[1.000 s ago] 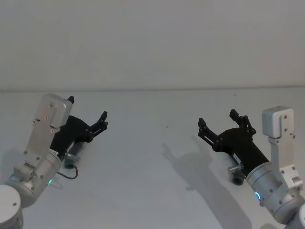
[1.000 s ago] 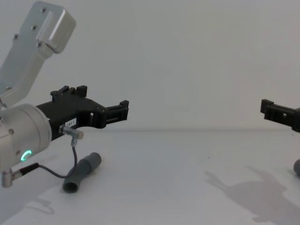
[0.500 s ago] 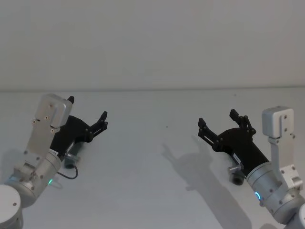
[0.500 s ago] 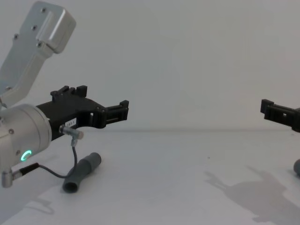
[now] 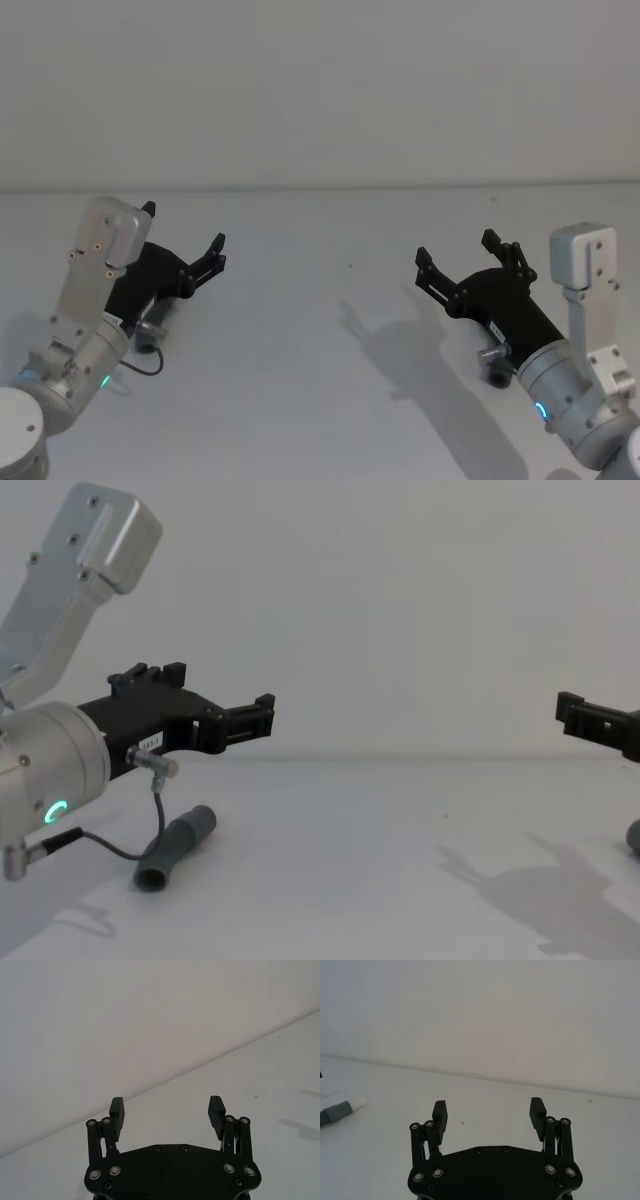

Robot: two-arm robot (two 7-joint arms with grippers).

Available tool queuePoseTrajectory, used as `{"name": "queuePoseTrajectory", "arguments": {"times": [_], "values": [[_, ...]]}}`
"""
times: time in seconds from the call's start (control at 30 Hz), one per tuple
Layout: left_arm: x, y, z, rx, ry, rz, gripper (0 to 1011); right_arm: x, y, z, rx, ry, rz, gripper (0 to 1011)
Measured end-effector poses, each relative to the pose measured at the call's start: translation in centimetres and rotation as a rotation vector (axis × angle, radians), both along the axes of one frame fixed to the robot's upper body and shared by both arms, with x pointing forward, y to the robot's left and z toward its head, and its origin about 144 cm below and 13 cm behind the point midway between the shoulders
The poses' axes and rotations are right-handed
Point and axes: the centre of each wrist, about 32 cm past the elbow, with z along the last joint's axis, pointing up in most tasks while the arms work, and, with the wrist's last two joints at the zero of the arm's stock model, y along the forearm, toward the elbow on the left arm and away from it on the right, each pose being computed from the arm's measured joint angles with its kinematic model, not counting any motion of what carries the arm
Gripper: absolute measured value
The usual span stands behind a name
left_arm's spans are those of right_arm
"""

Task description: Use both hands to pick up one end of the pipe from the table, align the ends, and insert them.

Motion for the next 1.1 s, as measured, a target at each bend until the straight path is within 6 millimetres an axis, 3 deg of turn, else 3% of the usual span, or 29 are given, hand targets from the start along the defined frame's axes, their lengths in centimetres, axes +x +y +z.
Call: {"name": "queuePoseTrajectory", "arguments": {"times": [1.1], "values": [[0.0, 0.0, 0.0, 0.0, 0.0, 0.0, 1001, 0.0, 0.0, 0.0, 0.0, 0.0, 0.0, 1002]]}}
